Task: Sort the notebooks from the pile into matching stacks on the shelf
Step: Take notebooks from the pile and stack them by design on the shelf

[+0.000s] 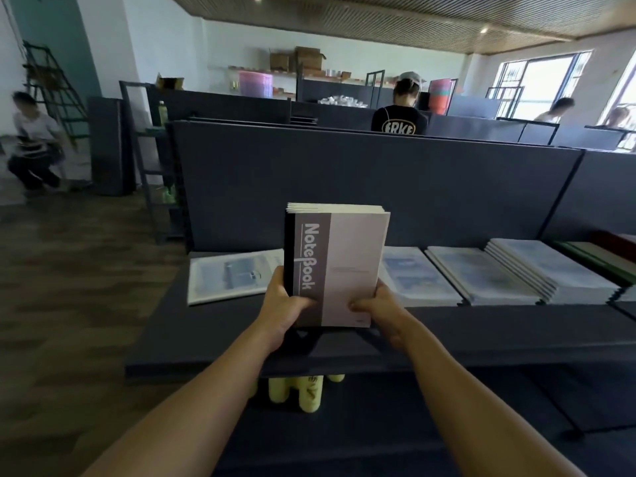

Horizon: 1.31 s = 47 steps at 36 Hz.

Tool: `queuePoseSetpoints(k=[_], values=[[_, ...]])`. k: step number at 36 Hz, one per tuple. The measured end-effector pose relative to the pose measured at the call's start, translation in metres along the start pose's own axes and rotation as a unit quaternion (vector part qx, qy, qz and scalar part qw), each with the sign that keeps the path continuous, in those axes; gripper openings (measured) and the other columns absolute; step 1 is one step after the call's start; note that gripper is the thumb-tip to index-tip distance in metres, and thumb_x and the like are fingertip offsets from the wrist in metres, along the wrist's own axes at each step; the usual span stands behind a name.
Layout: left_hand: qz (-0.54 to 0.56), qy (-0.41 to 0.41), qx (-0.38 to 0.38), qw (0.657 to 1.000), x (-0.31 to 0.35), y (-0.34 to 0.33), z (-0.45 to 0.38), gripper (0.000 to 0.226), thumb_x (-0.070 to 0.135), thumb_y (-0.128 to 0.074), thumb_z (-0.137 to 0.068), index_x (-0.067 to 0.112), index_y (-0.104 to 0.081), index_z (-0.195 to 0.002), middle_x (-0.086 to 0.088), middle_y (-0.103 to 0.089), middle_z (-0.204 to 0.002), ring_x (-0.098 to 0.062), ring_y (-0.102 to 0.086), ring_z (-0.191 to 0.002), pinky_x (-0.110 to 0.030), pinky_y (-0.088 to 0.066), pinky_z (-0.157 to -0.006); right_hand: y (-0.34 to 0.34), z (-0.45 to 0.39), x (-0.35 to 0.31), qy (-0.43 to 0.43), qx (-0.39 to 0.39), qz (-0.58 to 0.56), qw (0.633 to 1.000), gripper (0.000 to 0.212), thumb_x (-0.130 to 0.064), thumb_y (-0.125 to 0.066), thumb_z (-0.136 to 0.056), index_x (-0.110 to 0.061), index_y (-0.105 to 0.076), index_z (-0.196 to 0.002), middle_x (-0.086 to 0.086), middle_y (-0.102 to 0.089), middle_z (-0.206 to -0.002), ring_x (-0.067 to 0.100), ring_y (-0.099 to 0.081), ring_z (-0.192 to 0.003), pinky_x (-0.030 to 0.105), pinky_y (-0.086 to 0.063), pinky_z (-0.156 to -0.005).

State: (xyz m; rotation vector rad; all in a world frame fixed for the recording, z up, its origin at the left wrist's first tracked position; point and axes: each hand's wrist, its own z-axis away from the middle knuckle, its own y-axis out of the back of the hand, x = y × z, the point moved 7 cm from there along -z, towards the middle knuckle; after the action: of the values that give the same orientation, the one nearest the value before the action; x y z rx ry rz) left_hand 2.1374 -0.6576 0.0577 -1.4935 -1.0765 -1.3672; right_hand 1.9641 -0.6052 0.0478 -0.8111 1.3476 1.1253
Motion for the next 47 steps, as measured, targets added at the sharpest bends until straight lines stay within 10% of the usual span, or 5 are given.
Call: queuePoseSetpoints(k=[18, 23, 31, 41, 47], values=[[-0.185, 0.167, -0.053, 0.967, -0.009, 0.001, -0.038, 0.034, 0.041, -0.071, -0.084, 0.015, -0.059, -0.103, -0.003, -0.064, -0.095, -0.018, -0.060, -0.085, -0.031, -0.049, -0.069, 0.009, -0.025, -0.006, -0.094, 0.043, 0.081, 0.991, 0.032, -0.005, -0.048, -0.095, -0.002, -0.048, -0.127, 0.012, -0.062, -0.115, 0.029, -0.059, -0.105, 0.045, -0.049, -0.095], [-0.537, 0.003, 0.038, 0.843, 0.004, 0.034, -0.050, 0.038, 0.045, -0.037, -0.100, 0.015, -0.060, -0.098, -0.005, -0.065, -0.103, -0.025, -0.060, -0.096, -0.036, -0.044, -0.085, 0.002, -0.039, 0.006, -0.126, 0.060, 0.075, 0.987, 0.028, -0.001, -0.050, -0.092, -0.001, -0.055, -0.119, 0.018, -0.064, -0.114, 0.035, -0.059, -0.105, 0.040, -0.048, -0.090], [-0.661, -0.016, -0.033, 0.749, -0.016, 0.067, -0.068, 0.053, 0.065, -0.059, -0.081, 0.021, -0.053, -0.109, -0.004, -0.059, -0.119, -0.028, -0.050, -0.115, -0.037, -0.045, -0.083, 0.008, -0.048, -0.001, -0.135, 0.071, 0.058, 0.987, 0.019, 0.000, -0.050, -0.093, -0.005, -0.058, -0.109, 0.014, -0.064, -0.109, 0.031, -0.059, -0.098, 0.035, -0.046, -0.079], [-0.796, -0.175, -0.053, 0.576, -0.007, 0.045, -0.065, 0.044, 0.014, -0.041, -0.098, 0.011, -0.032, -0.141, -0.008, -0.064, -0.115, -0.029, -0.064, -0.099, -0.039, -0.048, -0.083, 0.026, -0.042, -0.009, -0.159, 0.104, 0.029, 0.981, 0.017, -0.004, -0.050, -0.094, -0.003, -0.054, -0.111, 0.014, -0.057, -0.113, 0.027, -0.051, -0.093, 0.030, -0.039, -0.065], [-0.653, -0.079, 0.049, 0.752, 0.000, 0.094, -0.063, 0.024, 0.003, -0.049, -0.088, 0.015, -0.066, -0.100, -0.006, -0.067, -0.103, -0.026, -0.063, -0.091, -0.035, -0.050, -0.074, 0.021, -0.044, -0.004, -0.150, 0.117, 0.087, 0.978, 0.025, -0.004, -0.053, -0.092, 0.000, -0.056, -0.116, 0.016, -0.059, -0.115, 0.031, -0.054, -0.105, 0.034, -0.042, -0.084]])
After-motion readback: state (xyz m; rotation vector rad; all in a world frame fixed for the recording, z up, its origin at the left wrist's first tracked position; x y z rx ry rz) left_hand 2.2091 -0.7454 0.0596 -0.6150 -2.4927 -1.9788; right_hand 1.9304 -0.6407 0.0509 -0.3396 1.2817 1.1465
